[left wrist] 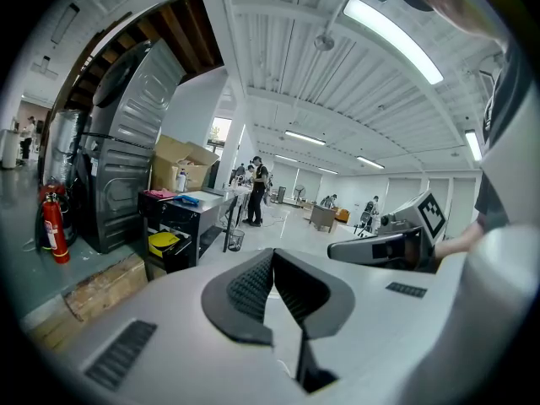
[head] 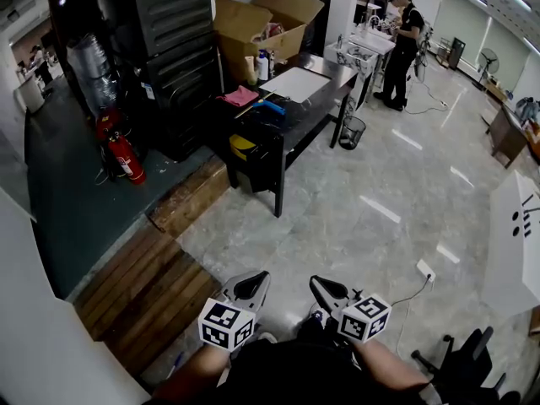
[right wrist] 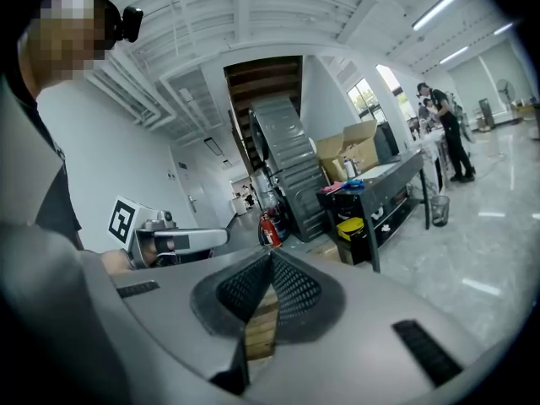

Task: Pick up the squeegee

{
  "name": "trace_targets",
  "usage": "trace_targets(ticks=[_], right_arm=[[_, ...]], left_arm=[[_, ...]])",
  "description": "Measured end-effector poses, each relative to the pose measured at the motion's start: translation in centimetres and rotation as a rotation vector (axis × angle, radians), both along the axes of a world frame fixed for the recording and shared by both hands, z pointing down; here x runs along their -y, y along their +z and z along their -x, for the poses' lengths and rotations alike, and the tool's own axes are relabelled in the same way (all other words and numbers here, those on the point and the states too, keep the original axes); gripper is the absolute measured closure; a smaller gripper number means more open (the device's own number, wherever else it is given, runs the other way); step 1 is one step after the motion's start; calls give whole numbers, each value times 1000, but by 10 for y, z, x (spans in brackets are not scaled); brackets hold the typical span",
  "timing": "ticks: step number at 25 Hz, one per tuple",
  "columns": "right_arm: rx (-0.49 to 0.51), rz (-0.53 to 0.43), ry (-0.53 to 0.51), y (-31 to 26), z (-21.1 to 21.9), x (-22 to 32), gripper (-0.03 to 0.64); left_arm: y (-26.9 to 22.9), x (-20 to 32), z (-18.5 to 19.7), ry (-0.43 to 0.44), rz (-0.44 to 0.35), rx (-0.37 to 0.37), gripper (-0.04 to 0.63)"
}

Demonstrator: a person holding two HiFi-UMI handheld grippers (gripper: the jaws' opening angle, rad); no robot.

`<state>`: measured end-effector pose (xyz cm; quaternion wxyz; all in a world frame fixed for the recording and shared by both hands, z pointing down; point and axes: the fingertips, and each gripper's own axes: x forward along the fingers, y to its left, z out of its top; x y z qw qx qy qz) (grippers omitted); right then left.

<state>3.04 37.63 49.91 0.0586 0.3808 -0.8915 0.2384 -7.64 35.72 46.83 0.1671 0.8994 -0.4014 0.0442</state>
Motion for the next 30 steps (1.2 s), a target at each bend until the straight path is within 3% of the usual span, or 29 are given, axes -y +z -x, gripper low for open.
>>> trace_targets(ticks=[16,30], right_arm=[[2,38,14,14,-3,3,607],[71,84,42,20,-23,78,607]], left_arm=[[5,7,-5,23,29,-4,579],[11,67,-8,-44,50,3,579]])
